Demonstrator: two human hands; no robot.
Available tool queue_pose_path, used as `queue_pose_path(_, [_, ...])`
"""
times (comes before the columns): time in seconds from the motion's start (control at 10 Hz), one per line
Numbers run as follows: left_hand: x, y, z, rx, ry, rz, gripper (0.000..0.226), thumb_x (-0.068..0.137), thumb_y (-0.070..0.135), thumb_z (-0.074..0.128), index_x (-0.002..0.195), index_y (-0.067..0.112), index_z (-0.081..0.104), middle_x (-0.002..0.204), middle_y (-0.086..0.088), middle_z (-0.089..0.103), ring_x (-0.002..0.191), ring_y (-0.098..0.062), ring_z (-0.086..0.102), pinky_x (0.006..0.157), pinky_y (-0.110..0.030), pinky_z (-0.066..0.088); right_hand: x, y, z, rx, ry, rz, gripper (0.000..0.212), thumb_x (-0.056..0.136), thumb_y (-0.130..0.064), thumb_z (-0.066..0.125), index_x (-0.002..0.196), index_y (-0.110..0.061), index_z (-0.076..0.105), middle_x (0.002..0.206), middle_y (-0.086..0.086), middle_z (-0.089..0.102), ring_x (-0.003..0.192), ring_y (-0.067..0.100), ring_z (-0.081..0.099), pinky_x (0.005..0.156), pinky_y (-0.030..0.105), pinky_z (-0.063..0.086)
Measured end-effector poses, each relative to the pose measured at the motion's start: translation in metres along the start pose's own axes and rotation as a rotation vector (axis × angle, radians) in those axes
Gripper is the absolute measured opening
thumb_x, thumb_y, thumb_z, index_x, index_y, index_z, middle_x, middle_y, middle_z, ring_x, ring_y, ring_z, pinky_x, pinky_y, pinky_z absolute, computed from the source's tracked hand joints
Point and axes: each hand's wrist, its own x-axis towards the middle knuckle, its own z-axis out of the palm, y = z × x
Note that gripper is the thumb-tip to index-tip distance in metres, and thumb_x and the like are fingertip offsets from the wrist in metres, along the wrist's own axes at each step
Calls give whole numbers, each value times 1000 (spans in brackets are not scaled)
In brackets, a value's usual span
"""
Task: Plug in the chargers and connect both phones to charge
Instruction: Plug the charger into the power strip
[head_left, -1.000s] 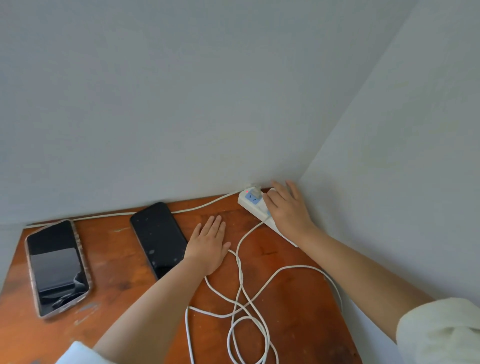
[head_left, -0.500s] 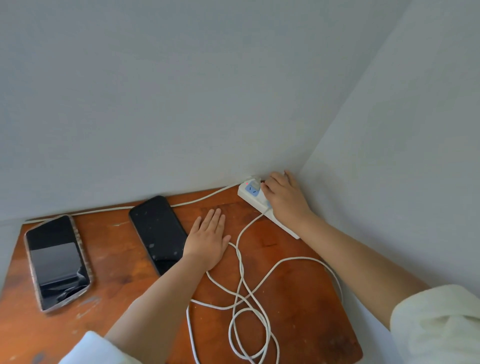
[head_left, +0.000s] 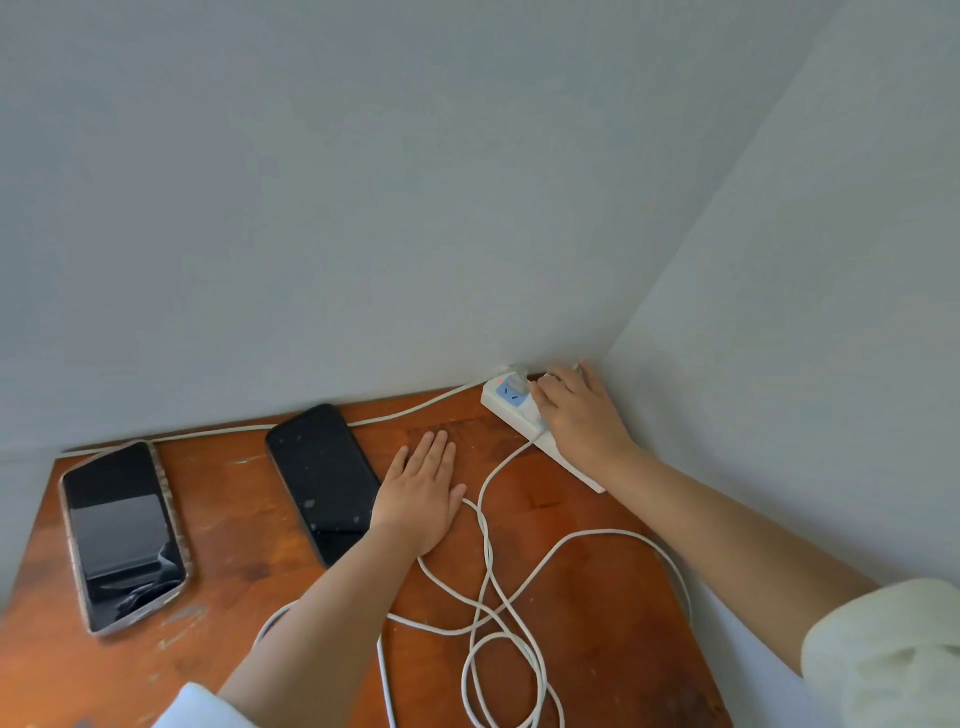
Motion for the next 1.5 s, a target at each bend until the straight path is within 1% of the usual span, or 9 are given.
queue_pose_path(0.2, [3,-1,-1,-6,7,-10,59,95,47,11,142,16,-8,155,-2,-8,141,-17,-10,112,-35,-8,5,-10,-4,-16,33,60,49,77,-11,68,120,4,49,122,17,57,124,29,44,111,50,25])
queue_pose_path(0.4, [2,-1,1,-11,19,-17,59,94,48,10,141,16,-8,155,-2,-8,141,-17,-11,112,-35,-9,2,-15,5,76,-45,56,50,89,-7,54,133,2,32,139,19,40,136,31,24,115,53,6])
queue_pose_path(0.8, [3,-2,1,-20,43,-2,59,95,47,11,142,17,-7,155,-1,-7,141,-17,-11,111,-35,-9,4,-10,-5,-57,28,38,55,59,-14,84,107,2,62,108,15,68,111,30,59,100,51,41])
queue_pose_path(0.9, [2,-2,2,-24,36,-6,59,94,47,10,142,17,-8,155,-1,-7,141,-17,-11,111,-35,-10,4,-13,-4,-30,1,10,55,74,-16,74,121,0,51,124,15,57,124,30,46,110,51,28])
queue_pose_path(1.0, [0,-2,3,-27,29,-2,59,95,47,10,141,16,-8,155,-2,-8,141,-17,-11,111,-35,-10,4,-6,-5,-84,24,13,57,59,-14,83,110,2,60,109,15,67,111,29,58,99,51,42])
queue_pose_path(1.1, [1,-2,3,-30,38,0,59,95,47,10,142,16,-8,155,-2,-7,141,-17,-10,111,-35,-9,5,1,-7,-39,-27,-39,51,77,-4,66,124,6,46,125,20,56,126,30,44,111,50,26])
queue_pose_path(1.2, [2,-3,4,-29,48,5,59,95,47,10,141,16,-8,155,-2,-8,141,-17,-11,111,-35,-9,4,0,-6,-55,-8,-24,54,70,-5,73,118,6,52,116,21,62,118,31,52,105,54,34])
queue_pose_path(1.3, [2,-4,6,-33,54,5,58,95,46,10,142,16,-7,155,-2,-7,141,-17,-11,111,-35,-9,0,-8,-7,-82,63,0,61,36,-11,91,91,3,69,86,16,74,87,29,70,79,55,53])
queue_pose_path(1.5, [2,-3,5,-34,43,7,58,95,46,10,142,16,-7,155,-2,-7,141,-17,-11,112,-35,-9,4,-2,-6,-17,44,-35,55,63,-3,77,113,8,56,110,22,64,112,32,57,102,55,37])
